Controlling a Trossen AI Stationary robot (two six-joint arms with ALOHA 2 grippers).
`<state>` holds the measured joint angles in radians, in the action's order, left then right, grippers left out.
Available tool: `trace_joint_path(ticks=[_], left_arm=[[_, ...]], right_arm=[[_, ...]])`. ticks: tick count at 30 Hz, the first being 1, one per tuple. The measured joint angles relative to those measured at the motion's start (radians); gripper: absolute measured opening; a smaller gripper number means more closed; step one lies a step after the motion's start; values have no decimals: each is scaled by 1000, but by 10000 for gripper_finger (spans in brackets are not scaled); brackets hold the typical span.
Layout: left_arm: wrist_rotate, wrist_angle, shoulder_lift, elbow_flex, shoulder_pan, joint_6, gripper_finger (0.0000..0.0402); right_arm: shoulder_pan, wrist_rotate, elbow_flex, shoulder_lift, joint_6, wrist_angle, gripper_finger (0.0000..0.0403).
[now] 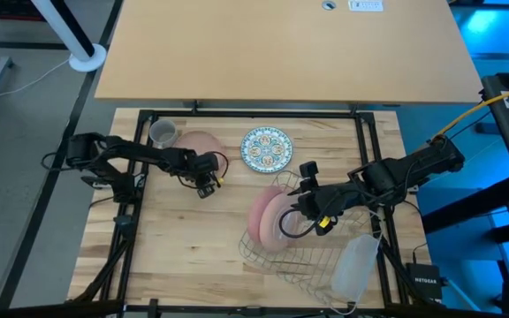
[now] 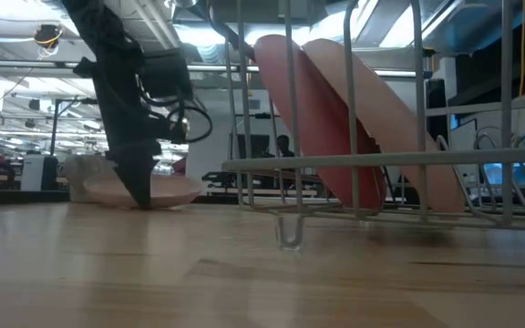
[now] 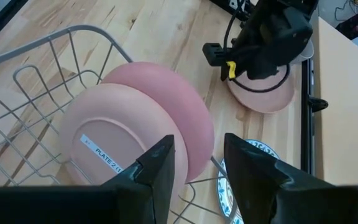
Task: Sort dishes
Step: Put the orange plate into the dish rack
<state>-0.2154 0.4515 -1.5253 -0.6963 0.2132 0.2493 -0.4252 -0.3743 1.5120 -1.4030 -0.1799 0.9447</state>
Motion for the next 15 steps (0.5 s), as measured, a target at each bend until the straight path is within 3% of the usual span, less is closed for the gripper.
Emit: trace_joint_path(ticks=[5,12,15], left_arm=[[-1,0,-41,-6,28,1,89],[-58,-5,-12,-6,31,5,15],[-71,2,3,-15,30,31,8]], right_arm=[[0,0,0,0,0,0,143],[0,0,0,0,0,1,143],[0,0,0,0,0,0,143]])
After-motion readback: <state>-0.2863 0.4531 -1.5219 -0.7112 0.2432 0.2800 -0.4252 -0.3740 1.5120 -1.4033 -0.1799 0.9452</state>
